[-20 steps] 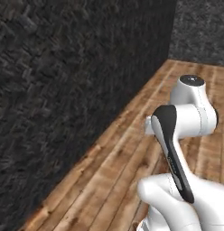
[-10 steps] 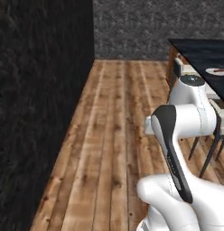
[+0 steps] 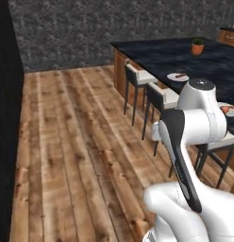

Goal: Pick up the orange and peach from the fridge and place one fruit on each plate on the dining counter.

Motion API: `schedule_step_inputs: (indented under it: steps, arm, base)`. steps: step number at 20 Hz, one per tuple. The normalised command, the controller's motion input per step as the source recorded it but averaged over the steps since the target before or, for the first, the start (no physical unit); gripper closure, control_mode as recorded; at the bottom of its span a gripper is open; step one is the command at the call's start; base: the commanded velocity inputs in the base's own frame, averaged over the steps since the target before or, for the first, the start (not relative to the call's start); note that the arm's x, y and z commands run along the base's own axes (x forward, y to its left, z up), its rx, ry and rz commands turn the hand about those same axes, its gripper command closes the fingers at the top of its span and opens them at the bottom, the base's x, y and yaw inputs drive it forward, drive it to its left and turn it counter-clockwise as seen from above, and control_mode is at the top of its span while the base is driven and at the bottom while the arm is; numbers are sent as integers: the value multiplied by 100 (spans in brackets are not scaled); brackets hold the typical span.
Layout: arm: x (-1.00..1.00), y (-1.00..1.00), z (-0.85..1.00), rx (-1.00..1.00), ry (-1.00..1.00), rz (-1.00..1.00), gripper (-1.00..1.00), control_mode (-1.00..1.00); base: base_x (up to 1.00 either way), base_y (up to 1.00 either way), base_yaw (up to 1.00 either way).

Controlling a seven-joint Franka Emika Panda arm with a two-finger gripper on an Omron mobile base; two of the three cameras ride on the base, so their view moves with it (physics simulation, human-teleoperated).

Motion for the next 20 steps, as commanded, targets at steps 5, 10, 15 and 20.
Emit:
schedule_step_inputs:
  steps: [5, 10, 15, 20]
  arm:
    - [0, 0, 0, 0, 0, 0, 100, 100]
    - [0, 0, 0, 0, 0, 0, 100, 100]
    - [0, 0, 0, 0, 0, 0, 100, 100]
    - [0, 0, 0, 0, 0, 0, 100, 100]
  base:
    - [100, 59, -51]
    - [100, 68, -49]
    - [92, 86, -57]
    - [66, 70, -68]
